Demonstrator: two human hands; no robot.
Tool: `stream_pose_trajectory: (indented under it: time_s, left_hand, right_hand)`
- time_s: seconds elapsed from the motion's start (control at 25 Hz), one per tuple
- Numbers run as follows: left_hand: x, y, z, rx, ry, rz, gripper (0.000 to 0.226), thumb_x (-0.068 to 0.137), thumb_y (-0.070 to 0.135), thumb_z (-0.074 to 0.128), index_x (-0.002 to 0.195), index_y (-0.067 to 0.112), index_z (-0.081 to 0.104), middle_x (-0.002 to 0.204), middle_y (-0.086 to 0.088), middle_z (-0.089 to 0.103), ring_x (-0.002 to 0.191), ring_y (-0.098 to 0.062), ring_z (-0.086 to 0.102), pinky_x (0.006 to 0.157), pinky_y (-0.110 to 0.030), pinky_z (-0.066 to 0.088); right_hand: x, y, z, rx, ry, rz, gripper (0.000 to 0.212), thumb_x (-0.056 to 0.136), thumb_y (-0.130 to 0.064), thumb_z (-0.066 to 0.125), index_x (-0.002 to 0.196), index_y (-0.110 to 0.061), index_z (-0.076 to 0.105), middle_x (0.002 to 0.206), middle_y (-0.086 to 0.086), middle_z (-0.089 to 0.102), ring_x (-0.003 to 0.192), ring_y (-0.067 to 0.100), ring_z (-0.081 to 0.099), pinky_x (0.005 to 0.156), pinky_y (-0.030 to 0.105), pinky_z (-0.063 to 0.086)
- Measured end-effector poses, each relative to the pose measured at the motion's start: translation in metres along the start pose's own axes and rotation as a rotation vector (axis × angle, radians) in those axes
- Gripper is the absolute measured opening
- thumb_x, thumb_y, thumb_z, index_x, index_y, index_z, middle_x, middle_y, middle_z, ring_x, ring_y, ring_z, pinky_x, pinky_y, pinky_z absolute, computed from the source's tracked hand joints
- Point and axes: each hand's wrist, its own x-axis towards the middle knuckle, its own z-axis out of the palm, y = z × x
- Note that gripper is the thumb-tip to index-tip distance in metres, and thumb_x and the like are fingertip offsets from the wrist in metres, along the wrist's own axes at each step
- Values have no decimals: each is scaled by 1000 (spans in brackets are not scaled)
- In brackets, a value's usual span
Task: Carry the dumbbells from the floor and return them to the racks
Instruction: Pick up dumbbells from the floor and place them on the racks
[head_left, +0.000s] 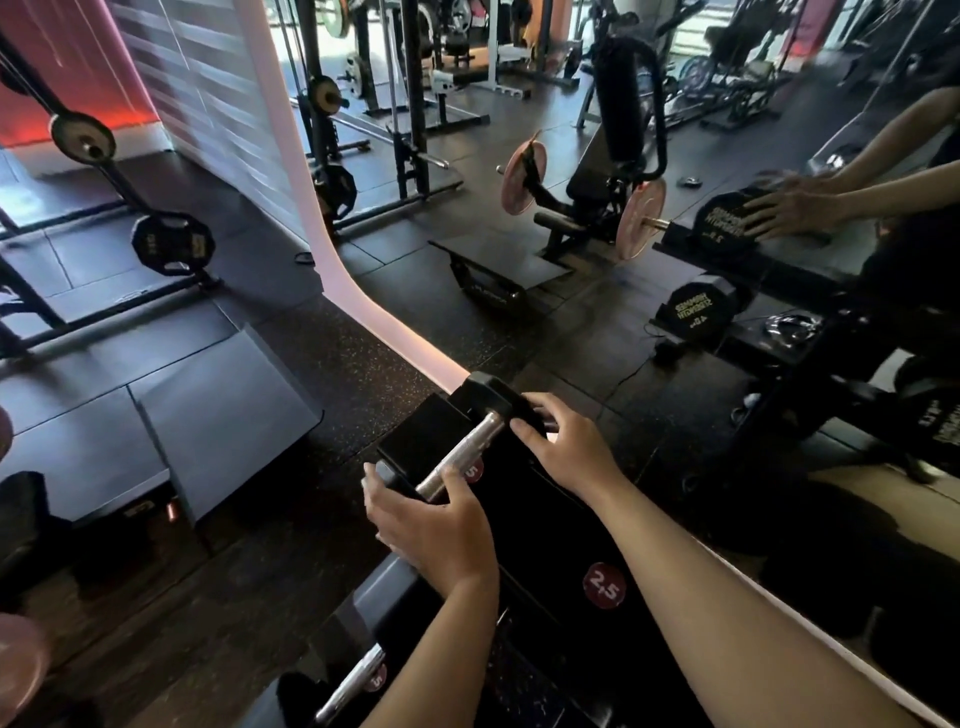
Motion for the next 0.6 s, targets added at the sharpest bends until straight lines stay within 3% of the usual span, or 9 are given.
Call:
stream_pose_trajectory:
  time_s: [0.08, 0.16, 0.28, 0.4, 0.6]
  left_hand:
    - [-19, 10, 1, 94, -88, 179, 80, 88, 28, 71, 154, 16, 27, 159, -6, 30, 151, -19, 17, 122, -48, 2]
    - [-44, 22, 7, 86, -225, 311, 76, 89, 30, 69, 153, 16, 31, 159, -2, 33, 151, -14, 15, 123, -44, -1]
    - [-90, 43, 16, -72, -516, 383, 63, 93, 37, 63, 150, 21, 38, 152, 9, 38, 146, -7, 26, 121, -41, 18]
    - [-158, 61, 19, -138, -906, 392, 48, 95, 36, 63, 140, 31, 50, 143, 13, 49, 134, -4, 42, 109, -29, 34]
    - [-301, 75, -1, -40, -1544, 562, 30, 94, 19, 68, 122, 29, 65, 118, 11, 68, 111, -7, 64, 93, -33, 54]
  right_hand:
    - [-25, 1, -21, 60, 65, 34, 41, 93, -48, 59, 130, -32, 59, 116, -9, 68, 110, 9, 63, 93, 33, 51]
    - [-57, 6, -55, 83, 142, 71, 37, 98, -49, 49, 130, -34, 59, 112, -12, 66, 106, 8, 63, 87, 30, 50]
    - [-116, 22, -115, 134, 296, 167, 37, 101, -50, 41, 129, -35, 59, 114, -13, 63, 106, 5, 59, 83, 25, 43]
    - [-202, 47, -184, 165, 483, 283, 36, 100, -52, 41, 127, -37, 59, 117, -10, 66, 108, 6, 59, 79, 19, 43]
    - [-421, 72, -276, 7, 709, 494, 20, 100, -39, 51, 114, -39, 65, 98, -14, 68, 79, 0, 64, 58, 13, 46]
